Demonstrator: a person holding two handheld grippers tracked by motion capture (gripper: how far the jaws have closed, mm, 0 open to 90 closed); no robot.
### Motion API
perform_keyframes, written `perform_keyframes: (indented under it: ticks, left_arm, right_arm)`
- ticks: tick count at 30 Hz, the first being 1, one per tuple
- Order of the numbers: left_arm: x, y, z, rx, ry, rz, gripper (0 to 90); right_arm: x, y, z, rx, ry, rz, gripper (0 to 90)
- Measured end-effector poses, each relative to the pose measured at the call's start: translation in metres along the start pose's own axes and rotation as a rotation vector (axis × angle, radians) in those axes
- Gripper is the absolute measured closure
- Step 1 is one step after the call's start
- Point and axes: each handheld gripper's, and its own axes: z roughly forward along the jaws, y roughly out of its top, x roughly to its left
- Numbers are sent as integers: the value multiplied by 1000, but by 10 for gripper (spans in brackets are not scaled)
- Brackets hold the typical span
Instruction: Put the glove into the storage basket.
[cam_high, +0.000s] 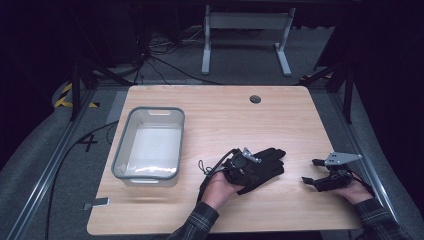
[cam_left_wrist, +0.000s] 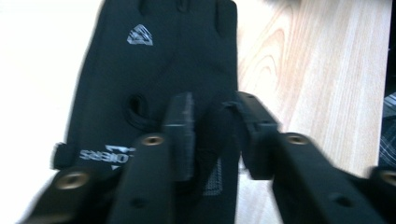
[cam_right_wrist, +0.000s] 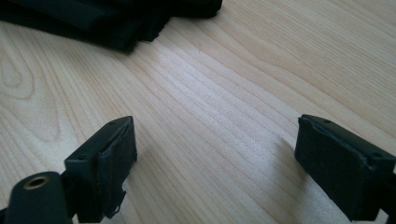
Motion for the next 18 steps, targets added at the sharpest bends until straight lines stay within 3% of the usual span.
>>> perform_keyframes:
  ticks: [9, 18]
  left_arm:
    - [18, 14, 1, 9, 13, 46, 366]
    - [29, 29, 26, 35, 25, 108, 189]
  right_arm:
    - [0, 0, 0, 0, -1, 1, 132]
    - [0, 0, 0, 0, -1, 0, 132]
